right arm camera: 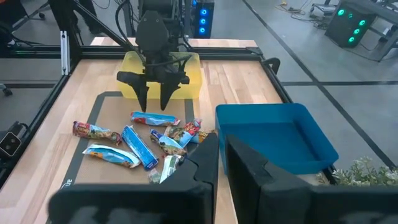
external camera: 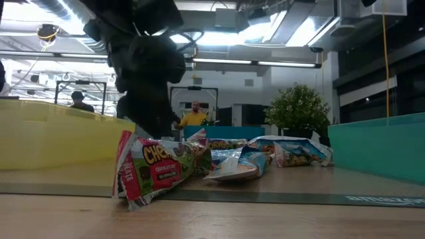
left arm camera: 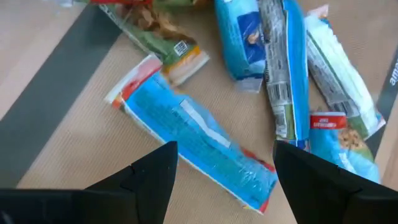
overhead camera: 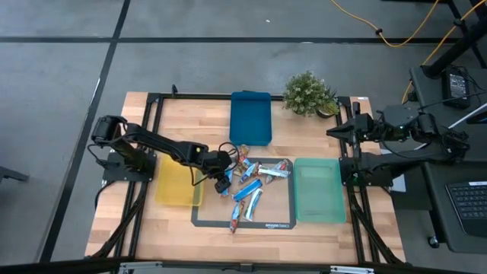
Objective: Pick and place Granola Bars by type
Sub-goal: Put the red granola bar into the yellow bin
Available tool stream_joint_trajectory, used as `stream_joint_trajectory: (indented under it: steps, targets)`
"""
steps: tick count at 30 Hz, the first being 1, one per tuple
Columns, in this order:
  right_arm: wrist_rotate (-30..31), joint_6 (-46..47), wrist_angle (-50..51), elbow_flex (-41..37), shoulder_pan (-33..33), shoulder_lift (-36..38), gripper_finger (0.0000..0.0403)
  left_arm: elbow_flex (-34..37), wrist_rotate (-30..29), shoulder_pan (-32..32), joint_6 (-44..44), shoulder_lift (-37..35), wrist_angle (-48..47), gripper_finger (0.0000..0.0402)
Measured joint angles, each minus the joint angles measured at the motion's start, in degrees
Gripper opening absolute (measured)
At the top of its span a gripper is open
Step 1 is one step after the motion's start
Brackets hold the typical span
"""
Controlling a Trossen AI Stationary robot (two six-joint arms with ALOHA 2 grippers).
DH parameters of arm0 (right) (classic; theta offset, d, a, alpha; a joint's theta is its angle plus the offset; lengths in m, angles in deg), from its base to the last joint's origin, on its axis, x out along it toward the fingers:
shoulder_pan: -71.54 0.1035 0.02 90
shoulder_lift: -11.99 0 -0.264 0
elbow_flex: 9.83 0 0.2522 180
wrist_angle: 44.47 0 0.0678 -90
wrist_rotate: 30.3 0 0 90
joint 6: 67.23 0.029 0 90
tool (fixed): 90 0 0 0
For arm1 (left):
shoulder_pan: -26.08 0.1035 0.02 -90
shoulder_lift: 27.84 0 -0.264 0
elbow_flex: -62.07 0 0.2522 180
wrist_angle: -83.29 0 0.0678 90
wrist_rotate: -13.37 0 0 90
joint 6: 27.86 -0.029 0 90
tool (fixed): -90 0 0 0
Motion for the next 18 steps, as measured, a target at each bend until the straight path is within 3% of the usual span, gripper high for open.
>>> stream_joint_trajectory:
  steps: [18]
  targets:
    - [0.0, 0.1, -0.3, 0.0, 0.0, 0.0, 0.0034, -8.5, 1.5, -0.1, -4.3, 11.6, -1.6, 0.0253]
